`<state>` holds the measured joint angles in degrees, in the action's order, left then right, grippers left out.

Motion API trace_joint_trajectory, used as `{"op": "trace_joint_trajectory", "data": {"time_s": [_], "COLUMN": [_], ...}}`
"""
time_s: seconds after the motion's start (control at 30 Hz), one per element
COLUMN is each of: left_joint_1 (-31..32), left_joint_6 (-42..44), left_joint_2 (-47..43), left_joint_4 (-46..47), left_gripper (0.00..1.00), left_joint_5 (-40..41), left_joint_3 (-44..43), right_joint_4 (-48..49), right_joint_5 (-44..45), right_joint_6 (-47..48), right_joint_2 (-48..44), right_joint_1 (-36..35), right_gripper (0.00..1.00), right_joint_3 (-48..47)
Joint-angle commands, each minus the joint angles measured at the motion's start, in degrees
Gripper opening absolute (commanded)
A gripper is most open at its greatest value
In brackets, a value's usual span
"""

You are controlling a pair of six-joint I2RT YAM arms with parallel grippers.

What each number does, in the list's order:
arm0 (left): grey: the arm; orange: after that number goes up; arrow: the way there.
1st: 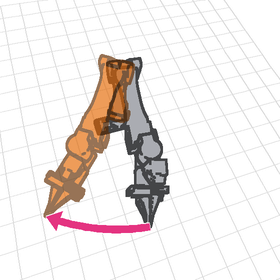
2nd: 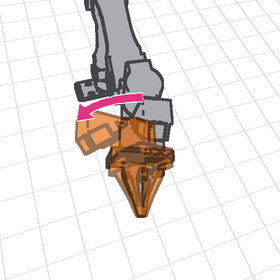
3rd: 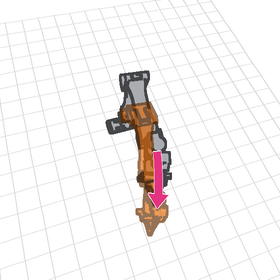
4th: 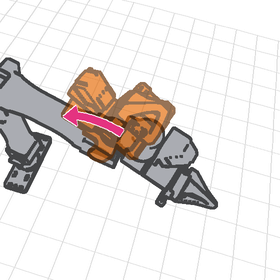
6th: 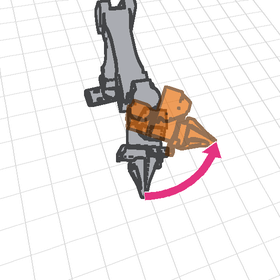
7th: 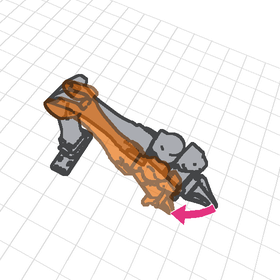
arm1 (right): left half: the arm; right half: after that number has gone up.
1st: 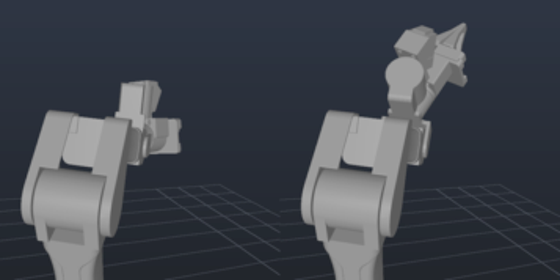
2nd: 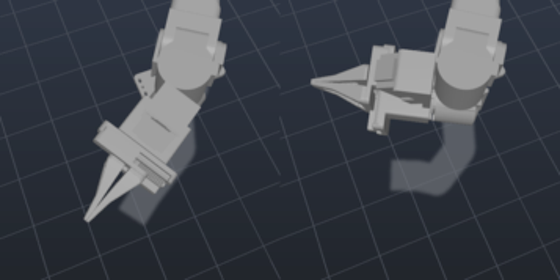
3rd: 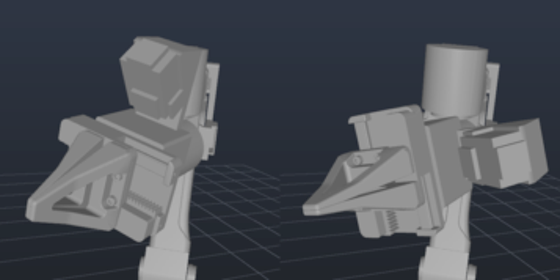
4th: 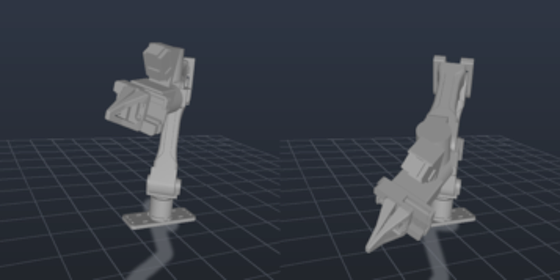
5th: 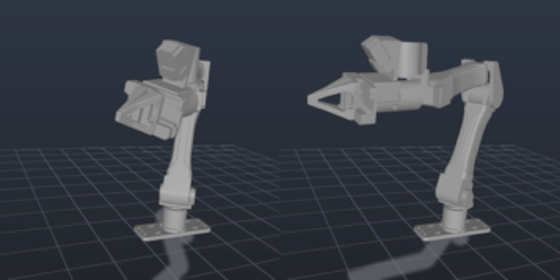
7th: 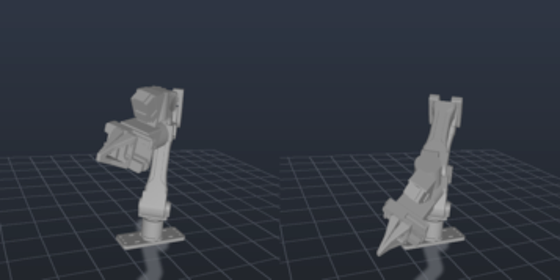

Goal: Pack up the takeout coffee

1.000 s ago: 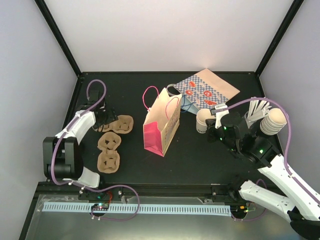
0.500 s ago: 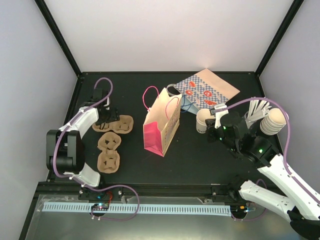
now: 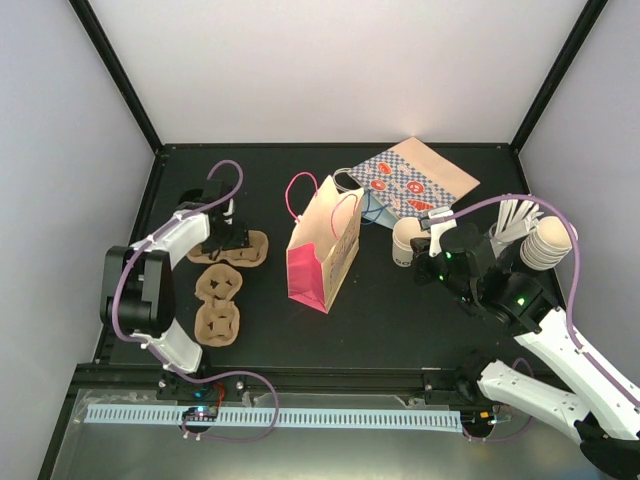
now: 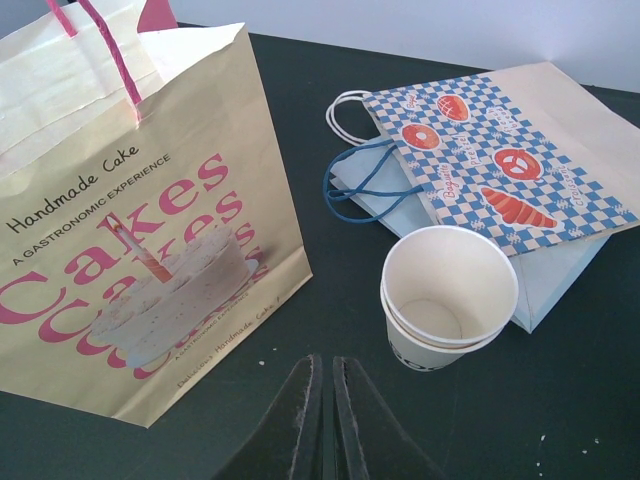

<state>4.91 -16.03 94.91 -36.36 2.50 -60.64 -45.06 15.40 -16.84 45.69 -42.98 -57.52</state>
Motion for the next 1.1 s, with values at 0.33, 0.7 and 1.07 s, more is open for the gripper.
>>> {"op": "trace_joint_trajectory", "data": {"time_s": [0.33,0.7,1.07], "left_joint_1": [11.4,13.5,13.5], "left_joint_6": [-0.3,0.0,0.3], "left_joint_2": [-4.1,2.3,1.9], "left_joint_4": [-3.5,-4.5,-2.9], "left_gripper": [0.63,0.47,0.56], "left_joint_5": [1.5,-0.5,-4.8], "left_joint_3": [-2.7,-6.4,-5.7], "right_joint_4": [0.5,-0.4,-0.3], "right_joint_5": [-0.6,0.1,-0.1], "right_joint_6": [-0.3,-0.6,-0.6], "right_joint_2": [-0.5,-1.4,-1.2], "right_joint_1": [0.3,0.3,0.3], "right_gripper": [0.08,0.08,0.08], "right_joint_3": [-0.9,-0.9,-0.8]}}
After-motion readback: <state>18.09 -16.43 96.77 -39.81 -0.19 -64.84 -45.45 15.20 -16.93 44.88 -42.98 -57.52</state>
